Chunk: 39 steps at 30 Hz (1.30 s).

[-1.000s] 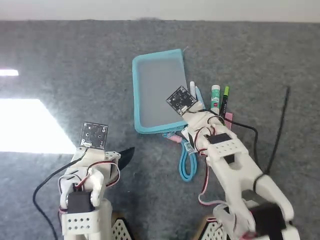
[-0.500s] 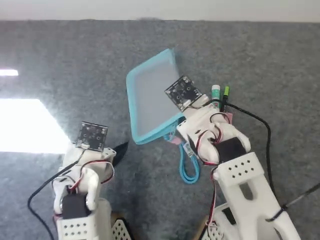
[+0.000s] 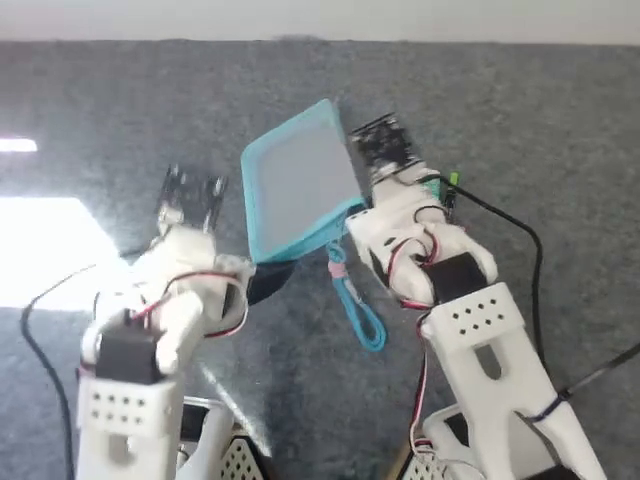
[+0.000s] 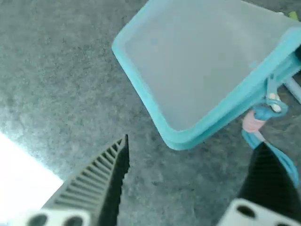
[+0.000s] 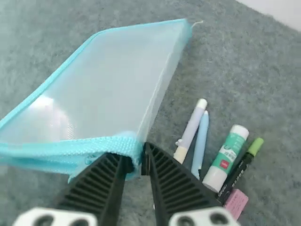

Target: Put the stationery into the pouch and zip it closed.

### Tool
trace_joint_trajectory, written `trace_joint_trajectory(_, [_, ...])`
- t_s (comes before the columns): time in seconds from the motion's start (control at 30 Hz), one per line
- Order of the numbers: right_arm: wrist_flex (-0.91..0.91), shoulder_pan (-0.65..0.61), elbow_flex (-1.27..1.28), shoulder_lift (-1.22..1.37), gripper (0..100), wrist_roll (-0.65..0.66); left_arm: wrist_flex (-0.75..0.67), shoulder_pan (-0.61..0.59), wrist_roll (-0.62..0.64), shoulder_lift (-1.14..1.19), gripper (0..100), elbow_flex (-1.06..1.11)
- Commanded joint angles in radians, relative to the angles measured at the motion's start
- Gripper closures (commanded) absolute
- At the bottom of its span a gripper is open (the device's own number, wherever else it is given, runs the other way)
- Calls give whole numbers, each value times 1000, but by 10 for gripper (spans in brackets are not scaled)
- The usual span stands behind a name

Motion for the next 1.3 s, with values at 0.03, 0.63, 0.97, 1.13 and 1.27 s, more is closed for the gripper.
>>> trace_joint_trajectory(0.03, [-50, 64, -98, 1, 992, -103, 34, 86, 69, 120, 617, -183])
trace_joint_trajectory(0.63, [62, 21, -232, 1, 992, -153, -410, 351, 166, 169, 616, 185])
trace_joint_trajectory(0.97, [62, 15, -229, 19, 992, -138, -334, 371, 140, 132, 616, 226])
trace_joint_trajectory(1.13, [35, 33, -249, 142, 992, -219, -186, 371, 81, -38, 617, 205])
trace_joint_trajectory(1.27, [30, 36, -325, 249, 992, -224, -163, 371, 69, -161, 617, 234])
